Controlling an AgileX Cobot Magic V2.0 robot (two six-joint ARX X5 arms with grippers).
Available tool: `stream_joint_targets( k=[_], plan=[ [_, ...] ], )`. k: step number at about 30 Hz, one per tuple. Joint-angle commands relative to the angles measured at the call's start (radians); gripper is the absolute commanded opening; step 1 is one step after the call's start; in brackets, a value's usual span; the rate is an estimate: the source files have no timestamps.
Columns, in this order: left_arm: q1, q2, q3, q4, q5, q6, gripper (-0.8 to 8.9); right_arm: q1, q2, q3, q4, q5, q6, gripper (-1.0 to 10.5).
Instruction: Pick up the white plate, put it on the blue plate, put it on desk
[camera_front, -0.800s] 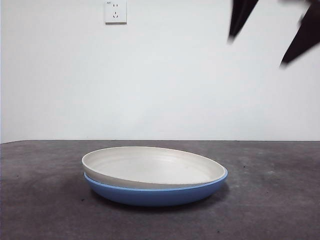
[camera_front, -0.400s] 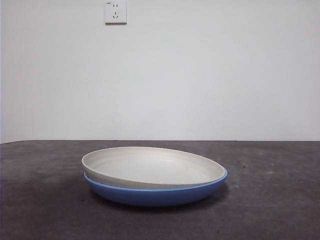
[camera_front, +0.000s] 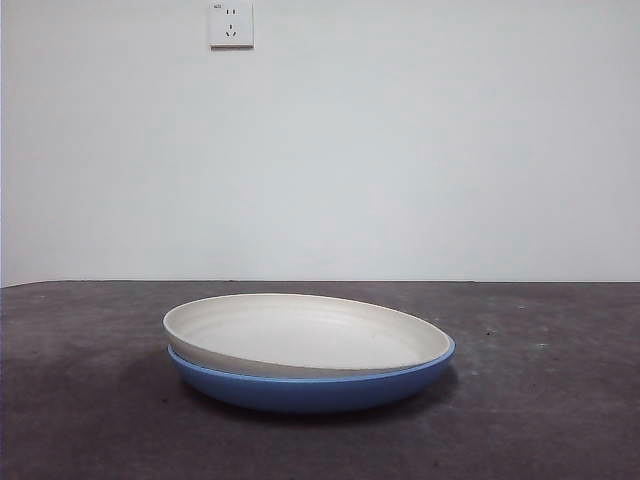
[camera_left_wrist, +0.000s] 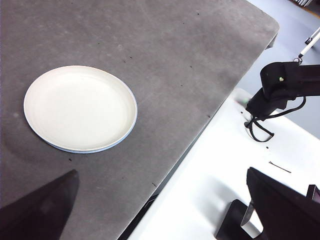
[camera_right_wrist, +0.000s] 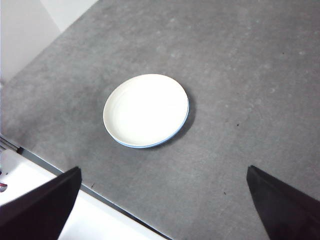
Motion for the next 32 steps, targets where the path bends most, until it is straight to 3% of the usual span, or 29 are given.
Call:
stream_joint_targets(
  k=[1, 5, 7, 9, 11, 12, 13, 32],
  plan=[
    [-0.007, 0.004, 0.011, 0.011, 0.002, -0.024, 5.95, 0.007, 0.006, 0.014, -0.07, 0.0, 0.015, 6.8],
    [-0.007, 0.004, 0.011, 0.01, 0.002, -0.029, 5.92, 0.007, 0.006, 0.014, -0.07, 0.005, 0.014, 6.7],
    [-0.007, 0.004, 0.011, 0.014, 0.002, -0.036, 5.78, 0.007, 0.006, 0.014, -0.07, 0.023, 0.014, 6.2],
    [-0.007, 0.004, 0.011, 0.015, 0.002, -0.038, 5.05, 0.007, 0.006, 0.014, -0.07, 0.038, 0.013, 5.3],
    [-0.007, 0.004, 0.011, 0.013, 0.002, -0.037, 2.57, 0.007, 0.006, 0.014, -0.07, 0.034, 0.008, 3.0],
    [-0.007, 0.004, 0.01, 0.013, 0.002, -0.038, 0.19, 0.007, 0.006, 0.013, -0.07, 0.034, 0.007, 0.5],
    [-0.007, 0.004, 0.01, 0.015, 0.001, -0.039, 0.23, 0.007, 0.006, 0.013, -0.07, 0.035, 0.002, 0.0],
    [-0.007, 0.003, 0.01, 0.017, 0.002, -0.038, 0.09, 0.008, 0.006, 0.014, -0.07, 0.053, -0.01, 0.1]
  ],
)
